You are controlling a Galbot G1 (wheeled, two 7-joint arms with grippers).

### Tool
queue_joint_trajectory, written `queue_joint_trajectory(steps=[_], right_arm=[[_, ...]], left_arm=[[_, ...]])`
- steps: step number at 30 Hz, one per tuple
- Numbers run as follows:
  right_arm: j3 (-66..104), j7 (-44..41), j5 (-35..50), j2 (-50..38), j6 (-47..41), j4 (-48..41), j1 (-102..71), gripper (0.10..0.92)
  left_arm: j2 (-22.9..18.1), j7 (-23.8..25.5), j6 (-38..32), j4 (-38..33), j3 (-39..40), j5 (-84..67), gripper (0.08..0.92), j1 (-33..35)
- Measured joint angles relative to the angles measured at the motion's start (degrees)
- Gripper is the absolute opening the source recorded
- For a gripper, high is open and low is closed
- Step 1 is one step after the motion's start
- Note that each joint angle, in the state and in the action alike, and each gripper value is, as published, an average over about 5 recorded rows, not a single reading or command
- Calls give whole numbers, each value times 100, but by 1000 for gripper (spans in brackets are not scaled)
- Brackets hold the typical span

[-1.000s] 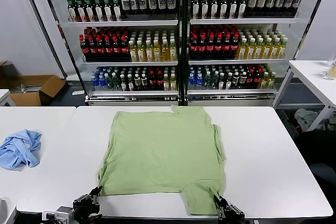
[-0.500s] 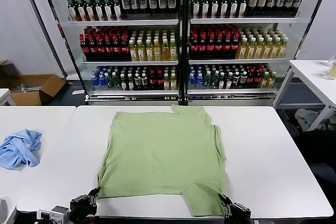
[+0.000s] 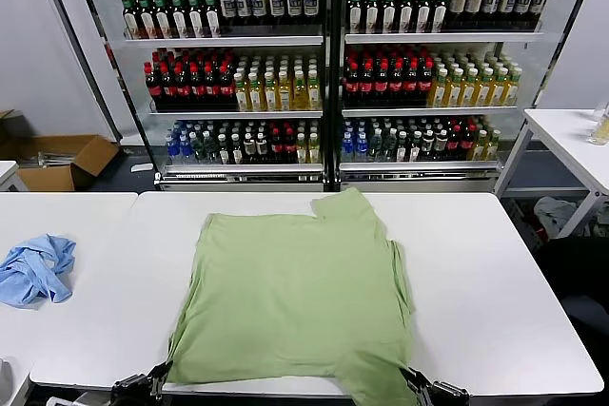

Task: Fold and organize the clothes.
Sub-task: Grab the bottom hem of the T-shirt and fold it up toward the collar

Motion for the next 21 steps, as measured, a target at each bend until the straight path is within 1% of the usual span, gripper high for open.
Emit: queue_joint_trajectory(steps=[5, 9, 15, 21], right_arm=[[6, 121, 342, -75, 18, 21, 321, 106], [-72, 254, 566, -100, -12, -115, 804, 106], [-323, 444, 739, -83, -106, -547, 1637, 106], [-668, 596, 810, -21, -181, -1037, 2426, 106]], left_arm=[[108, -17, 59, -313, -328, -184, 84, 173], [196, -11, -90, -364, -448, -513, 84, 60], [218, 164, -437, -33, -336, -902, 84, -542], [147, 434, -775, 708, -3, -1122, 84, -1377]])
